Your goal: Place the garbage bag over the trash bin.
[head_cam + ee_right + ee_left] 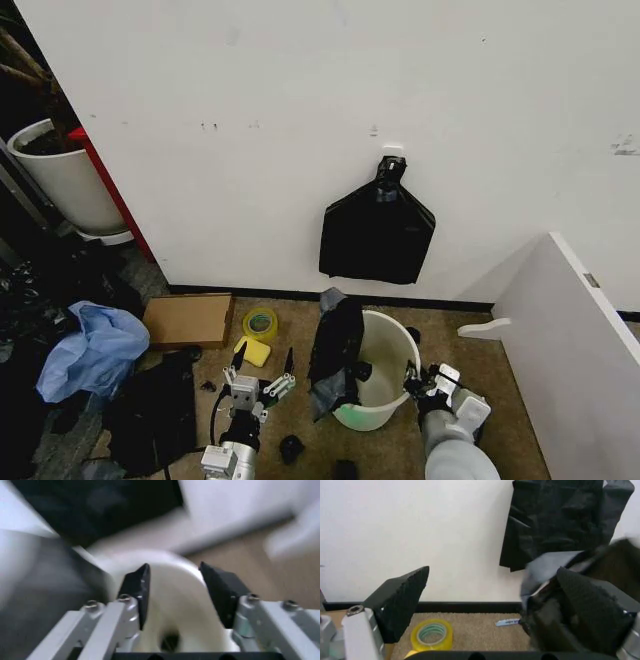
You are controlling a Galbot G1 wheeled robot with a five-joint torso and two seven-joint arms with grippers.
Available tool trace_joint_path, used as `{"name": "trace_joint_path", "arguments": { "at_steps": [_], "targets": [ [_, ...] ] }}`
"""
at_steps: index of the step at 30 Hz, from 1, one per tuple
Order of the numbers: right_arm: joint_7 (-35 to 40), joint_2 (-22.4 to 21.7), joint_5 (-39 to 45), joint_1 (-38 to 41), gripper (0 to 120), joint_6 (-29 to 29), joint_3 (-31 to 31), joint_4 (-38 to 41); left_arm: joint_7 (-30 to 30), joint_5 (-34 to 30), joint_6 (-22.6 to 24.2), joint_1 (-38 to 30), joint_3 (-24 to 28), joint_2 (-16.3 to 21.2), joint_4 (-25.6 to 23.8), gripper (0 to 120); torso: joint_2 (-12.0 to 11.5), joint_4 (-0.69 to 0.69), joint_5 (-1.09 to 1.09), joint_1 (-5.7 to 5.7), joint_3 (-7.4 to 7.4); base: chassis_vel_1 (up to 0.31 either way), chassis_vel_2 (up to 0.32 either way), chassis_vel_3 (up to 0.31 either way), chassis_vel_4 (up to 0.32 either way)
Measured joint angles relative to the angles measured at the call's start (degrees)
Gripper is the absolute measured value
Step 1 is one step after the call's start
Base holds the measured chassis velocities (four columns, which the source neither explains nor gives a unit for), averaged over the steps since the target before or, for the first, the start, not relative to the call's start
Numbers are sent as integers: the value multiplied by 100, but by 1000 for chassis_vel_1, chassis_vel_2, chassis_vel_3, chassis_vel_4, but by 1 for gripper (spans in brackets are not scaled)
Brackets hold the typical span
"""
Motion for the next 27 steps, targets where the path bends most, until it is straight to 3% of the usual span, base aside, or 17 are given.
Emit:
{"name": "trace_joint_path", "arguments": {
  "at_steps": [5,7,9,12,14,19,27],
  "targets": [
    [-735,-140,-346,-2,56,333,-136,297,2,-1,29,-12,-18,-3,0,100,0,-2,0,0,0,0,0,0,0],
    [-741,-195,-399,216,67,-14,-346,448,3,-1,55,-15,-36,-3,2,100,0,0,1,0,0,0,0,0,0],
    [-729,-218,-457,336,69,-256,-437,459,3,-1,72,-19,-45,-1,2,100,0,0,0,0,0,0,0,0,0],
    [-655,-207,-613,874,85,-1071,-743,158,4,-25,163,-86,-87,15,2,100,0,0,0,0,1,0,0,0,0],
    [-571,-157,-705,1105,90,-1306,-861,-63,3,-59,209,-145,-109,20,2,100,0,0,1,0,1,0,0,0,0],
    [-170,-2,-798,1511,85,-2013,-1065,-351,-7,-195,323,-322,-160,56,23,100,0,0,1,0,1,0,0,0,0],
    [352,-35,-336,1364,57,-2483,-941,-139,-16,-322,370,-602,-113,80,201,100,0,-1,0,0,1,0,0,0,0]
  ]
}}
